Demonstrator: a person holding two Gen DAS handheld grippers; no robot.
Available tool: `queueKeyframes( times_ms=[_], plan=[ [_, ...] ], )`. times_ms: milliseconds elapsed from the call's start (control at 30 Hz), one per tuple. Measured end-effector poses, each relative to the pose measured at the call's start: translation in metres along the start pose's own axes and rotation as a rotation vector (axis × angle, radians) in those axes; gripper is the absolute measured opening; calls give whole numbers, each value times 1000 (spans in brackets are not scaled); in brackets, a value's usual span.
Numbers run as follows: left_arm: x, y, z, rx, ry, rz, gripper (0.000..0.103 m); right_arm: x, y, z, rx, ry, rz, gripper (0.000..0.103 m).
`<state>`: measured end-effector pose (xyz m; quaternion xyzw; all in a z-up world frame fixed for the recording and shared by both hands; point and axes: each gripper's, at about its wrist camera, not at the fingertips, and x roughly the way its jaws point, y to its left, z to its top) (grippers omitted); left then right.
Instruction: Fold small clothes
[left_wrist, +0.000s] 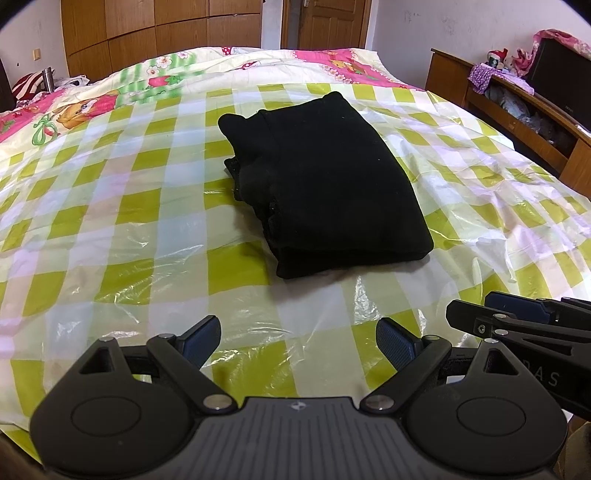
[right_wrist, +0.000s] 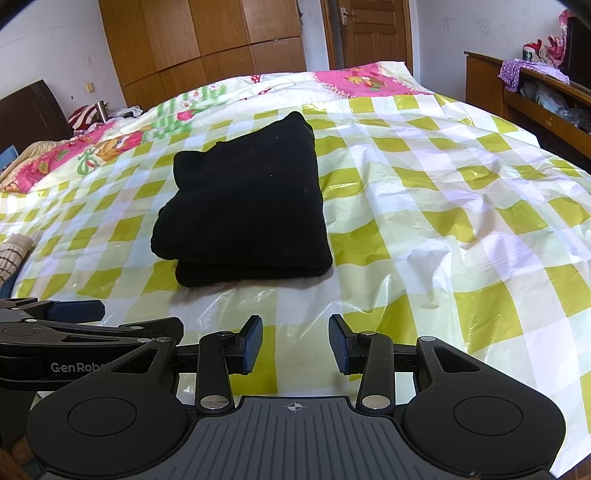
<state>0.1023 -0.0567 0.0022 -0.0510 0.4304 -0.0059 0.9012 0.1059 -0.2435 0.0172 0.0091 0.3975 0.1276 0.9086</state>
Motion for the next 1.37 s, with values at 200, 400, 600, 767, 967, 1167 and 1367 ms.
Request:
queueKeyframes(
  times_ms=[200,400,600,767,967,1167,1367],
  plan=[
    [0,0,0,0,1,0,102,-1,0,0,1,0,-1,39],
    [-1,-1,0,-2,-1,-2,102,-1,0,0,0,-1,-2,39],
    [-1,-1,0,-3,-1,-3,102,-1,0,0,0,0,-2,39],
    [-1,-1,0,-2,-3,-3,102,-1,0,0,0,-1,-2,39],
    [-2,-2,0,-2,-4,-3,102,-1,0,0,0,-1,-2,39],
    [-3,-2,0,-2,-15,-7,100,-1,0,0,0,-1,-2,39],
    [-4,-3,0,7,-26,-10,98,-1,0,0,-1,-1,-3,39]
  ],
)
